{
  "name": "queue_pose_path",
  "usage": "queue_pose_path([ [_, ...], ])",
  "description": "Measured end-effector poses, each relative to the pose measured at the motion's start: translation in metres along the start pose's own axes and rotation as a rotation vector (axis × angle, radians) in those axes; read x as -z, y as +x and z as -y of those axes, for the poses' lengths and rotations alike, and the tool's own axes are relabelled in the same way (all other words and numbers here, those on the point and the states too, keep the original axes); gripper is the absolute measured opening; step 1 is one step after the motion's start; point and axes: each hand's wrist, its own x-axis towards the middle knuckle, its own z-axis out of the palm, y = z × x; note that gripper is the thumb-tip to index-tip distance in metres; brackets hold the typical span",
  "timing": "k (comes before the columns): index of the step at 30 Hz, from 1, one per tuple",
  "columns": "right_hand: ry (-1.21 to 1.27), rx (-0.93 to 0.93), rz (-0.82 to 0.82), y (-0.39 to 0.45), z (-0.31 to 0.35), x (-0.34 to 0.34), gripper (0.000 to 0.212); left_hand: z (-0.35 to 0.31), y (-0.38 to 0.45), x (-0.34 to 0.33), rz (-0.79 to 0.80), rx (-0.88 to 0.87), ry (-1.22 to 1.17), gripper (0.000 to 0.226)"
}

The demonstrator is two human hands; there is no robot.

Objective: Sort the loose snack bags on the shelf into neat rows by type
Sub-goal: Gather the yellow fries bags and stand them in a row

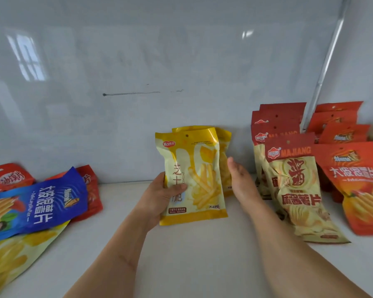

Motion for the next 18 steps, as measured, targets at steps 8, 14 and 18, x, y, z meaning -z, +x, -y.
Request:
queue_pose_path([
  [8,-0.140,0.036,0.016,-0.027,-0.005,0.002,0.072,0.014,0.016,-0.029,-0.152,-0.057,0.174,0.040],
  [14,-0.217,0.018,0.007,-0.023,-0.010,0.001,0.065,0.013,0.023,-0.041,-0.213,-0.074,0.303,0.037],
  [18,-0.279,0.001,-0.040,-0.016,-0.012,-0.005,0.060,0.015,0.032,-0.046,-0.260,-0.081,0.383,0.036],
])
